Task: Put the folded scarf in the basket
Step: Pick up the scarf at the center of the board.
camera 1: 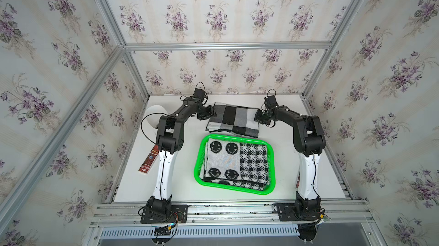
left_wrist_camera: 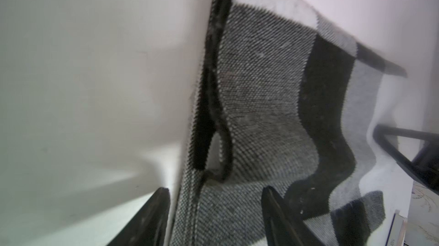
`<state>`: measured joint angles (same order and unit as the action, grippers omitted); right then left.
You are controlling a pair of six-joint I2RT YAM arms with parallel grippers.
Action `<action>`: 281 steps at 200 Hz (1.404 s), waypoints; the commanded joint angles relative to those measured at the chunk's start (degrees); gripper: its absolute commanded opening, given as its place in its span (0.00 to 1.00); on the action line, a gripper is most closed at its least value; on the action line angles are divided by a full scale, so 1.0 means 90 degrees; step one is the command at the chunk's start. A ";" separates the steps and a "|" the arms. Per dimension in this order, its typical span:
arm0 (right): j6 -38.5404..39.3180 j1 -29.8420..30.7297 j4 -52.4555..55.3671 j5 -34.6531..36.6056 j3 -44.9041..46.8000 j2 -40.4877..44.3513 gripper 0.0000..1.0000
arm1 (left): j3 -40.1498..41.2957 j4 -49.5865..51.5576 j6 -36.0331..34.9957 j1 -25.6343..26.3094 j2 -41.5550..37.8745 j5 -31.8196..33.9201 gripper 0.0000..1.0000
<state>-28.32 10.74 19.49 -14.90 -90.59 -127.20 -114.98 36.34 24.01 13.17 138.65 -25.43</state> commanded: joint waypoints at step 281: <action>-0.0766 0.0217 0.0351 -0.0185 0.0093 0.2244 0.00 | -0.1476 0.1413 0.0447 0.0673 -0.1264 0.0486 0.00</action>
<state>-34.54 12.16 20.43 -17.47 -88.29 -109.82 -125.91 44.75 27.70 19.11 129.27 -21.89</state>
